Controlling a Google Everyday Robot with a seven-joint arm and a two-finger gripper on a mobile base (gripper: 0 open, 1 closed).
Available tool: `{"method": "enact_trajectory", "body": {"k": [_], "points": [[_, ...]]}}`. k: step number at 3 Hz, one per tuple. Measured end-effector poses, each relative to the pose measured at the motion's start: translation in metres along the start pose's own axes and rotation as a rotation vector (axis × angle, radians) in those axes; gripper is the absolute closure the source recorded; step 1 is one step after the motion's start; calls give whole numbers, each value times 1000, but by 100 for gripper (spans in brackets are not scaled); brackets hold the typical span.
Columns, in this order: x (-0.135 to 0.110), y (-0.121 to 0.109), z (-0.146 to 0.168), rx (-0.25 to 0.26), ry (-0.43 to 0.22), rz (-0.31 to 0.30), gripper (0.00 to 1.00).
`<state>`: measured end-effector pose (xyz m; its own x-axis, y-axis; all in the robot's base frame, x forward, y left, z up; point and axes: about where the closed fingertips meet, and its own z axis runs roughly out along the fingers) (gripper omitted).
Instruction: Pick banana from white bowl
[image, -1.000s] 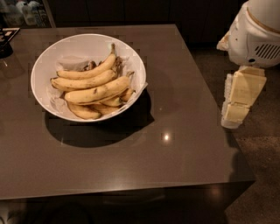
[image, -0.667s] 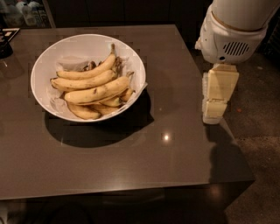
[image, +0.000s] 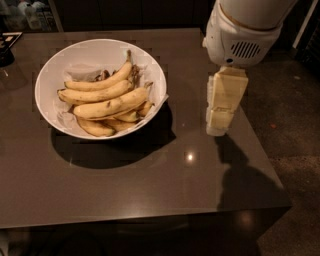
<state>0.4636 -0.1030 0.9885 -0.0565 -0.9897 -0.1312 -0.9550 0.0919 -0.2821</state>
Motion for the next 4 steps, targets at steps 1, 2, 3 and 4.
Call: {"method": "enact_trajectory", "body": {"k": [1,2,3,4], "points": [[-40,0,-9,29,-51,-67,0],[-42,0,-10,32,-54,-71,0],[-46,-3,0,52,-50,-32,0],[-71,-5,22,77,-41,-61,0]]}}
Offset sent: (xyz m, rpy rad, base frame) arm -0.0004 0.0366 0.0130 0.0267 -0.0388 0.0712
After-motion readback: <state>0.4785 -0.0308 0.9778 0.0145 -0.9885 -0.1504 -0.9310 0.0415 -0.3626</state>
